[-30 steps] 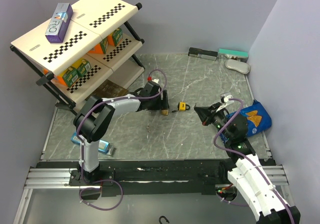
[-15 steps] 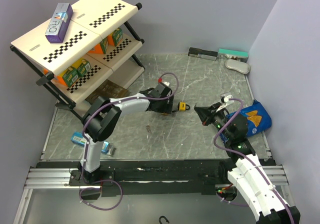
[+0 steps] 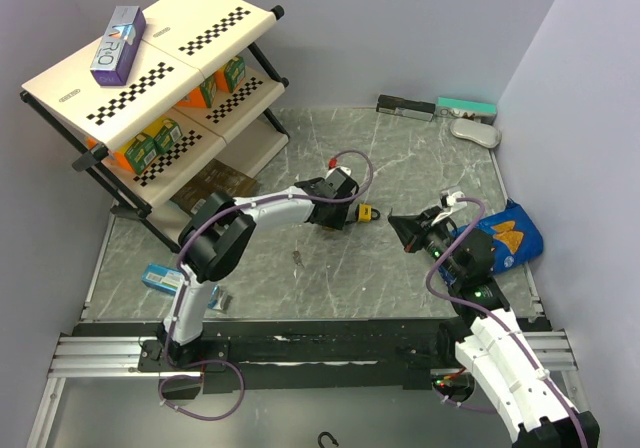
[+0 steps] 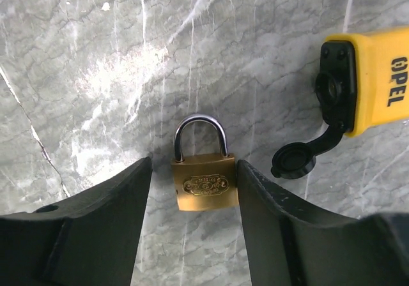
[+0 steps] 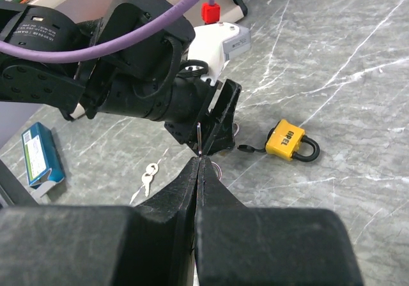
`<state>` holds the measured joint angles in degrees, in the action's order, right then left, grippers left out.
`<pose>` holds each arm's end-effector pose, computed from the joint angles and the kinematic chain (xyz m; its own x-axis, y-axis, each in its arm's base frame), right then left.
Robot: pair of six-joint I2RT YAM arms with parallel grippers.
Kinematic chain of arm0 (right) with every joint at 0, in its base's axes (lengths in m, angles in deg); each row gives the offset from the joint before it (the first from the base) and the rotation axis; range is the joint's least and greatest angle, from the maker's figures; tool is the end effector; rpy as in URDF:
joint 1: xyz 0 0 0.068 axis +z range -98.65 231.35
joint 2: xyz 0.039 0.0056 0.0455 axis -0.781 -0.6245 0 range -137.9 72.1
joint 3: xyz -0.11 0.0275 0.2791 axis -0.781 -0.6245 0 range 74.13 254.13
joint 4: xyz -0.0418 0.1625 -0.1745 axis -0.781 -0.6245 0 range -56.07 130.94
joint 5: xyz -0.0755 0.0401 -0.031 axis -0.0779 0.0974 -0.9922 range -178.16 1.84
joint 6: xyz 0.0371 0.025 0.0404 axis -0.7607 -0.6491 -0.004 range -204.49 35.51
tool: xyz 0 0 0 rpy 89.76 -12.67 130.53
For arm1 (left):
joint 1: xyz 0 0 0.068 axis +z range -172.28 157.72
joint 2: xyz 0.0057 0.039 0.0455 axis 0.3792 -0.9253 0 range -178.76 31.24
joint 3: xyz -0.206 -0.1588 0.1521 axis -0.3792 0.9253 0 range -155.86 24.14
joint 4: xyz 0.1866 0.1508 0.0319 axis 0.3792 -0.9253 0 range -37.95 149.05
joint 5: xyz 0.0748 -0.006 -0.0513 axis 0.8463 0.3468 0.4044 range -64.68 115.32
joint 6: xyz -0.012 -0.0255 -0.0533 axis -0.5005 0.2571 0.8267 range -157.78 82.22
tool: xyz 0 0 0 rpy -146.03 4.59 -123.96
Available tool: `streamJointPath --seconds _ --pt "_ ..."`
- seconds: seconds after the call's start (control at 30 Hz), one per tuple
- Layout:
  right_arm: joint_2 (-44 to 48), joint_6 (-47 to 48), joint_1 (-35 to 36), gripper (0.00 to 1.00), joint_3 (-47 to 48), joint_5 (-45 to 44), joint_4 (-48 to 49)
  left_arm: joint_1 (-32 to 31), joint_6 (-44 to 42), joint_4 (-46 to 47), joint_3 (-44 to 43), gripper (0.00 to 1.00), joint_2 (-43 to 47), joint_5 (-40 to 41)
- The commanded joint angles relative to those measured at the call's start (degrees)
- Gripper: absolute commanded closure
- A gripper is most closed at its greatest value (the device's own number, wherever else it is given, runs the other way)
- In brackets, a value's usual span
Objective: Unlock with the key
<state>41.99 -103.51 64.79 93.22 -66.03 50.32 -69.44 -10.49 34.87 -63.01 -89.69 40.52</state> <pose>0.1060 0.0427 0.2734 -0.2158 0.2588 -0.9415 -0.5407 0.7712 0.3359 0.3163 -0.3238 0.1912 -0.7933 0.2046 -0.5735 0.2804 0.9588 -0.0459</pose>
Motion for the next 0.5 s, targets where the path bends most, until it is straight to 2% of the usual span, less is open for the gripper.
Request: streamJointPath --seconds 0.0,0.17,0.43,0.47 --pt "0.84 -0.22 -0.69 1.0 0.07 0.28 1.6 -0.57 -0.57 -4.47 -0.47 0.41 -3.79 -0.35" --pt "0.66 -0.22 -0.69 1.0 -0.11 0.28 1.69 -0.83 -1.27 -4.99 -0.82 0.44 -4.93 -0.7" --pt "-0.3 0.66 -0.69 1.0 -0.28 -0.6 1.69 -0.83 0.04 -2.54 2.42 0.77 -4.06 -2.63" --pt "-0.82 0.74 -0.77 1.0 -0.28 -0.68 1.69 -0.74 0.39 -1.84 2.86 0.85 -3.62 -3.16"
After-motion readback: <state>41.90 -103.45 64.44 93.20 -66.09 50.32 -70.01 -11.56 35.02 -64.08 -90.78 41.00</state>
